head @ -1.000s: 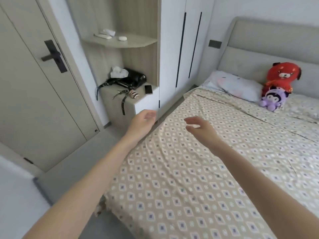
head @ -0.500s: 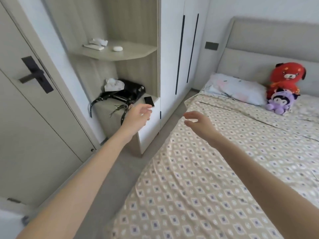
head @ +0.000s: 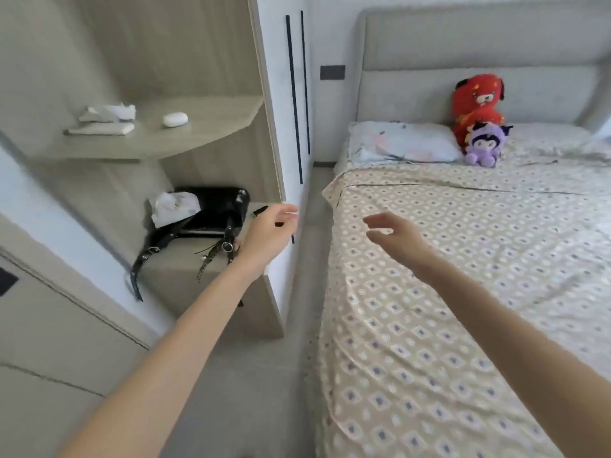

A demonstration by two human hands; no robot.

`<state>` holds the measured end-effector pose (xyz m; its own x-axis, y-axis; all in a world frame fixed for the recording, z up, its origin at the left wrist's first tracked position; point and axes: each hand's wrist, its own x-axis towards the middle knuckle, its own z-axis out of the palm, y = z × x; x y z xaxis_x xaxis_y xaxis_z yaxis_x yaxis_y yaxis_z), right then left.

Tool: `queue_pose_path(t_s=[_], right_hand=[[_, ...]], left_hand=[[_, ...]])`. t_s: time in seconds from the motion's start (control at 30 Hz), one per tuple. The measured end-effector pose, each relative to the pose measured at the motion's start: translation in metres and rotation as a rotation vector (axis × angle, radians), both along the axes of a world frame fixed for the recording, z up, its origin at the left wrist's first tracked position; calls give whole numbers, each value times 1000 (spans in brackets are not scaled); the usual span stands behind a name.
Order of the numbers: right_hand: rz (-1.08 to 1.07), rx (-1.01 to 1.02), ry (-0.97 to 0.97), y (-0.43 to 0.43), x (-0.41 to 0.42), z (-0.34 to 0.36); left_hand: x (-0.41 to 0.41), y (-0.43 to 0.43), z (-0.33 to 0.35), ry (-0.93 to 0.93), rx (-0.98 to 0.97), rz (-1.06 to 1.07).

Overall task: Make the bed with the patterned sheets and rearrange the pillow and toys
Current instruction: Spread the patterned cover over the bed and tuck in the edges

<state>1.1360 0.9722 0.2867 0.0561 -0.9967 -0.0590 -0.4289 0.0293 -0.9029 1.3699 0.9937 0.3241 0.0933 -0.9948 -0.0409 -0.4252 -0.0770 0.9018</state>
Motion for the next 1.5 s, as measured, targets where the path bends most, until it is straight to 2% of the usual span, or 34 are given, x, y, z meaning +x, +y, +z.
queue_pose_path(t_s=[0.2,0.33,0.57,0.7,0.93,1.2,1.5], right_hand=[[-199,76,-54,-12,74,7],[-292,89,-46,-15,92,4],[-405,152,17,-9,85,-6],[-438,132,48,-35,77,-8],[-451,98,56,-146,57,-11],[-464,46,52,-295,2,18],[-525,39,55,-419,-62,21]], left_hand=[[90,-48,26,-60,8,-213],[113,-76,23,-42,2,-304],[97,-123,-2,-22,41,-450],[77,-159,-9,22,57,-495],[40,-266,-7,1,19,-528],[-27,-417,14,16,1,-485],[-110,-561,-15,25,40,-524]])
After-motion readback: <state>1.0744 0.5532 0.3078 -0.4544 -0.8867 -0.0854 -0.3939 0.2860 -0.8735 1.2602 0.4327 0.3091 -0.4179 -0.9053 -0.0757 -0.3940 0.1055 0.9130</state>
